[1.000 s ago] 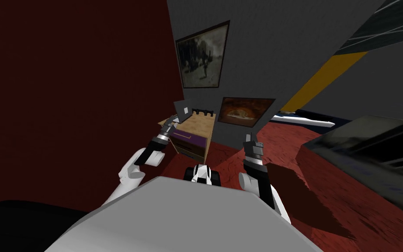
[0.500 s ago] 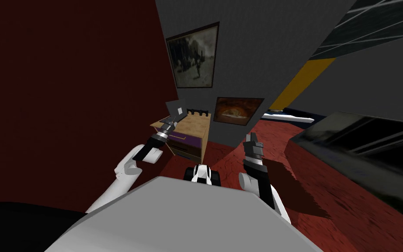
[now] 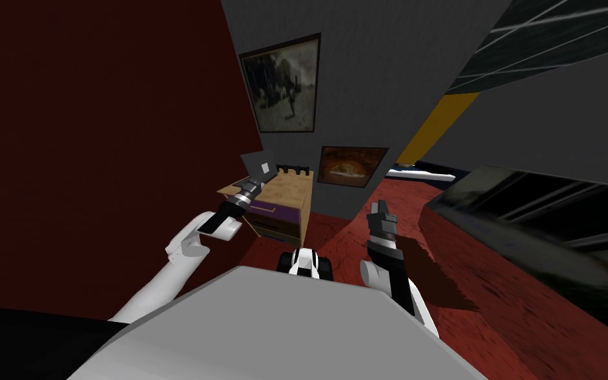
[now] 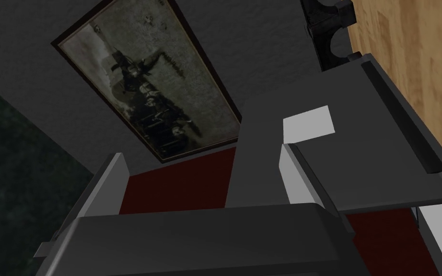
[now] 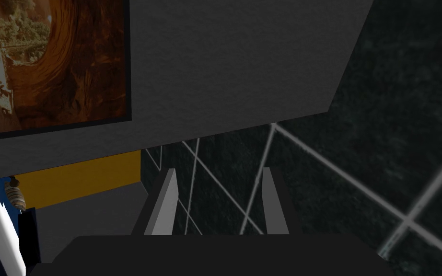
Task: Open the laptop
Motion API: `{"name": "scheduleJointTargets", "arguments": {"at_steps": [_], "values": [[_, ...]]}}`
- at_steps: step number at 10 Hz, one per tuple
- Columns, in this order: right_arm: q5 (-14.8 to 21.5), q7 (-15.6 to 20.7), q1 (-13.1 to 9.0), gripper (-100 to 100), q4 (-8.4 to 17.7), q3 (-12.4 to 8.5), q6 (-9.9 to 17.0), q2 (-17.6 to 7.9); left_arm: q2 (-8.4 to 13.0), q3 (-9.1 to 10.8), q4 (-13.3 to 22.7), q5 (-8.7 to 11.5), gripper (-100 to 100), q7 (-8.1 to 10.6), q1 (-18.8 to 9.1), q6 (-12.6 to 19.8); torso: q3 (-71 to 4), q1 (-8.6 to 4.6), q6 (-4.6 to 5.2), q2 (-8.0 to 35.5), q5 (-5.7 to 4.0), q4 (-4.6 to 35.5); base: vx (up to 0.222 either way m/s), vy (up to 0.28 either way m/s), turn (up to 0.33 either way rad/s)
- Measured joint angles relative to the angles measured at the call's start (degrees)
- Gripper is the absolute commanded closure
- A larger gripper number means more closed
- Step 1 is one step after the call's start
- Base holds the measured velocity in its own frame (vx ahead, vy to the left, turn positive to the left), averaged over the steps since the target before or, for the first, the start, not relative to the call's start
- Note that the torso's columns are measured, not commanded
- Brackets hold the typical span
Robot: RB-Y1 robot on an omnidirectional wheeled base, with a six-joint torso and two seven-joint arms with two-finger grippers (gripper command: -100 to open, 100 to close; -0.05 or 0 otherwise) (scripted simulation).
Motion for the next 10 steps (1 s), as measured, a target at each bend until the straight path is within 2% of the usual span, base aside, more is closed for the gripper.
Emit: {"name": "scheduleJointTargets", "arguments": {"at_steps": [10], "values": [[0.0,0.0,0.0,0,0.0,0.0,0.0,0.0,7.27,5.4,0.63,2.94,-100,1.78,-3.06,12.99,0.01,-0.04,-0.01,0.01,-0.02,0.0,0.01,0.017,-0.05]]}}
